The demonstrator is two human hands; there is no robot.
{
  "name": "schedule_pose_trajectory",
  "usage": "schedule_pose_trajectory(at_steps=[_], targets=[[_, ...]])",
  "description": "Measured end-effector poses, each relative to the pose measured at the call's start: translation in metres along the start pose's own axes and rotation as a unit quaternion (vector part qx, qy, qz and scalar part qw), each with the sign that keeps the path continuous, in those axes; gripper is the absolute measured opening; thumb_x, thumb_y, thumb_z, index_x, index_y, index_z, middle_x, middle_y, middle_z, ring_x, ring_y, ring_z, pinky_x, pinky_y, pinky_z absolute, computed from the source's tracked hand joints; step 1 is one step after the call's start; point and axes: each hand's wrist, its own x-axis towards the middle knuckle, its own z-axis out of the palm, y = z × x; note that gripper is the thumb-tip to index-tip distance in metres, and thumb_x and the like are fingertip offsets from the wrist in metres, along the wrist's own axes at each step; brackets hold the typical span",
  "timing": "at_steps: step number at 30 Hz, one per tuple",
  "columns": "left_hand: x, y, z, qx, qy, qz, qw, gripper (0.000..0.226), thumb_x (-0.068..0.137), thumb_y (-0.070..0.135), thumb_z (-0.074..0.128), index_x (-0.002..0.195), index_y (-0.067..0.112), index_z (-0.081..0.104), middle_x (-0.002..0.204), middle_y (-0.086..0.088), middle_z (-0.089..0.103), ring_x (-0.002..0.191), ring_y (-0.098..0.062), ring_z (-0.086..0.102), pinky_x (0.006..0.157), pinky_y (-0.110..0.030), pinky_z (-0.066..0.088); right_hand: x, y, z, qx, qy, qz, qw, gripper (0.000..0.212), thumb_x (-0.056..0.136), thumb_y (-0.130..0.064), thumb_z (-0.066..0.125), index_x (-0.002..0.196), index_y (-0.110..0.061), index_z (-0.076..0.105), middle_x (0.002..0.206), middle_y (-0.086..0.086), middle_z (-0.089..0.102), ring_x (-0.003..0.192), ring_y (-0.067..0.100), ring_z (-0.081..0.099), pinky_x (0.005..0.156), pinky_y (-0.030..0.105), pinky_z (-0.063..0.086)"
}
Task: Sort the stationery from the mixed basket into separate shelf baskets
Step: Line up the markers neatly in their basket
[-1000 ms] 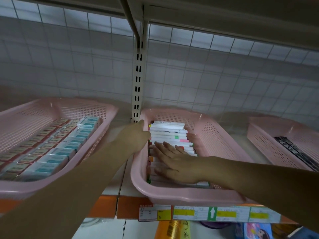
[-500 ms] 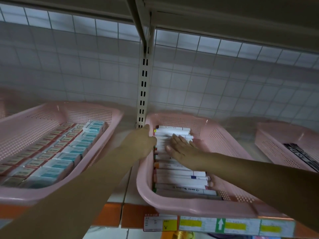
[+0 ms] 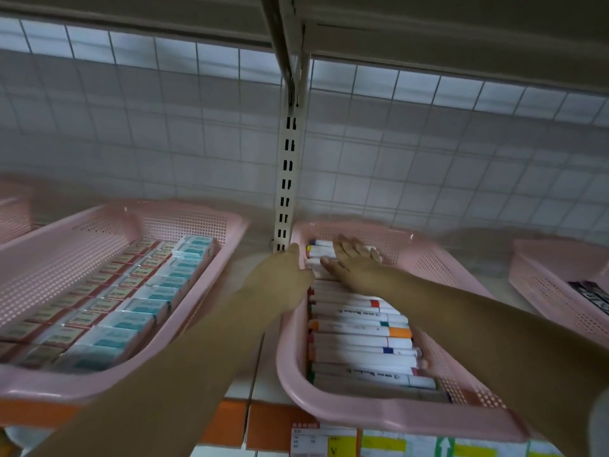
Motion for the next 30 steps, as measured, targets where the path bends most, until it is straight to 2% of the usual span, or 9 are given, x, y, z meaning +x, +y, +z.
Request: schedule_pose_trajectory(at_steps=[2,4,8,13,16,20,23,26,30], targets=[[0.0,0.002,0.0,-0.018,0.003,0.002,1.0,0.027,0.096,0.02,0.039,0.121,0.009,0.041,0.106,-0.011,0.05,0.089,-0.022,0.045,0.072,-0.026,0.032,-0.005,0.002,0.0,-0.007,-0.007,-0.002,1.0,0.07,0.095,-0.059,0.012,0.15,-0.019,-0.003,0.158,0.0,-0.009,0.145,0.021,-0.008,0.114,0.047,-0.005],[-0.001,0.001,0.001,-0.021,0.004,0.002,1.0,0.019,0.096,0.021,0.039,0.111,0.009,0.041,0.11,-0.014,0.053,0.086,-0.021,0.043,0.069,-0.027,0.03,-0.013,0.003,0.0,-0.013,-0.021,-0.004,1.0,0.07,0.094,-0.059,0.011,0.15,-0.019,-0.002,0.158,0.0,-0.006,0.145,0.019,-0.006,0.114,0.048,-0.006],[-0.004,0.001,-0.002,0.004,-0.003,0.01,1.0,0.036,0.097,0.025,0.038,0.13,0.009,0.038,0.129,-0.014,0.049,0.11,-0.027,0.049,0.082,-0.028,0.035,-0.031,-0.001,-0.011,0.012,-0.011,0.003,1.0,0.069,0.094,-0.059,0.009,0.149,-0.021,-0.006,0.156,-0.004,-0.015,0.144,0.017,-0.015,0.113,0.051,-0.009],[-0.004,0.001,-0.003,0.007,-0.008,0.006,1.0,0.029,0.097,0.023,0.038,0.12,0.006,0.04,0.116,-0.017,0.054,0.099,-0.028,0.05,0.074,-0.029,0.034,-0.083,-0.015,-0.005,-0.054,-0.073,-0.062,0.994,0.072,0.093,-0.06,0.011,0.146,-0.022,-0.018,0.152,-0.006,-0.027,0.141,0.017,-0.023,0.112,0.051,-0.014],[-0.004,0.002,-0.002,0.001,-0.004,0.005,1.0,0.029,0.096,0.021,0.039,0.119,0.003,0.04,0.117,-0.021,0.053,0.106,-0.032,0.051,0.07,-0.029,0.03,-0.105,-0.022,0.007,-0.039,-0.121,-0.076,0.989,0.072,0.095,-0.057,0.016,0.144,-0.021,-0.022,0.152,-0.005,-0.026,0.141,0.015,-0.022,0.114,0.043,-0.012],[-0.005,0.0,-0.002,-0.007,-0.015,0.013,1.0,0.033,0.097,0.023,0.037,0.126,0.006,0.039,0.127,-0.02,0.05,0.112,-0.031,0.049,0.083,-0.031,0.037,-0.104,-0.019,-0.001,-0.013,-0.119,-0.062,0.991,0.068,0.096,-0.057,0.012,0.147,-0.022,-0.016,0.154,-0.008,-0.022,0.142,0.013,-0.019,0.114,0.044,-0.012],[0.001,-0.004,0.0,0.01,-0.008,0.026,1.0,0.034,0.095,0.024,0.041,0.123,0.005,0.042,0.126,-0.015,0.049,0.111,-0.029,0.049,0.086,-0.032,0.037,-0.113,-0.009,-0.02,0.058,-0.055,-0.038,0.996,0.065,0.096,-0.054,0.014,0.148,-0.023,-0.009,0.154,-0.01,-0.018,0.143,0.012,-0.017,0.116,0.042,-0.011],[0.007,-0.002,-0.002,0.102,0.016,0.06,0.993,0.045,0.092,0.023,0.047,0.133,0.008,0.038,0.133,-0.016,0.042,0.118,-0.032,0.043,0.093,-0.034,0.038,-0.138,0.006,-0.044,0.048,0.051,0.001,0.998,0.062,0.097,-0.051,0.02,0.15,-0.023,0.004,0.158,-0.007,-0.004,0.144,0.008,-0.004,0.118,0.038,-0.003],[0.001,0.024,-0.008,0.133,0.022,0.194,0.972,0.058,0.091,0.016,0.046,0.144,0.008,0.025,0.14,-0.011,0.035,0.128,-0.027,0.034,0.101,-0.032,0.036,-0.175,0.027,-0.052,0.03,0.173,0.011,0.984,0.05,0.098,-0.037,0.038,0.145,-0.022,0.029,0.155,-0.005,0.022,0.141,0.01,0.021,0.106,0.016,0.012]])
